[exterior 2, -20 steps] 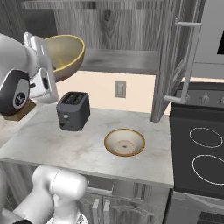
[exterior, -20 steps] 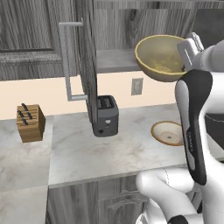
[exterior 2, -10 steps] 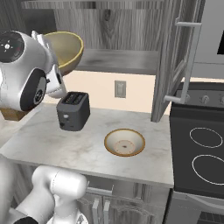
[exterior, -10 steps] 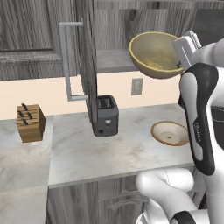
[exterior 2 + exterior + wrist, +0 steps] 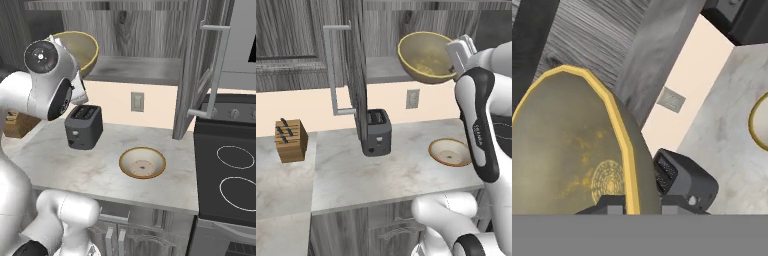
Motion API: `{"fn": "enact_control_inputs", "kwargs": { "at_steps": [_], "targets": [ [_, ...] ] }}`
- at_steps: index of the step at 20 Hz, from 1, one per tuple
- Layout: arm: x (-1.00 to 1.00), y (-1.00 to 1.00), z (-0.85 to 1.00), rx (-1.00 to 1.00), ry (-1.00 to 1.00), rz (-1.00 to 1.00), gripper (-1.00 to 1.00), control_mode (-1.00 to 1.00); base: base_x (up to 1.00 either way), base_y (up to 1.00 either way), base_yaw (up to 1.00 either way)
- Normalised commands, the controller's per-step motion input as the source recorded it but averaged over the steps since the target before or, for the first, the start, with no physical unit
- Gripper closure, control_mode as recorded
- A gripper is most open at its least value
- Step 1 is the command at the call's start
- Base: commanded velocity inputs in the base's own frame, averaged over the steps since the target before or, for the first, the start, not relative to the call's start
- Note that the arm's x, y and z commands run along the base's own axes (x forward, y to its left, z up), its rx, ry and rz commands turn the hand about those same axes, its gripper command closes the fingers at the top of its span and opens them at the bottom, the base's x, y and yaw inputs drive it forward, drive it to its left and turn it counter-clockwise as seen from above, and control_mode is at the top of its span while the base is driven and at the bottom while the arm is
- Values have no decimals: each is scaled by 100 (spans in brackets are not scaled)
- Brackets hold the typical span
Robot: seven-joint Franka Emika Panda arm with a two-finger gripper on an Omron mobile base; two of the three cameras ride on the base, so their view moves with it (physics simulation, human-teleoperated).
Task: Open the cabinet. Pick the bowls from the counter and place them in the cabinet. Then close the cabinet.
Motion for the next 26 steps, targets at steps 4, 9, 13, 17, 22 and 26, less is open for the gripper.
{"fn": "enact_control_inputs", "kwargs": {
  "at_steps": [4,9,13,17,22,26],
  "targets": [
    [59,0,0,0,0,2,100,-100,0,0,0],
    [64,0,0,0,1,2,100,-100,0,0,0],
    [54,0,0,0,1,4,100,-100,0,0,0],
    [43,1,-6,0,0,6,100,-100,0,0,0],
    [50,10,-8,0,0,7,100,-100,0,0,0],
    [57,18,-9,0,0,6,100,-100,0,0,0]
  ]
}}
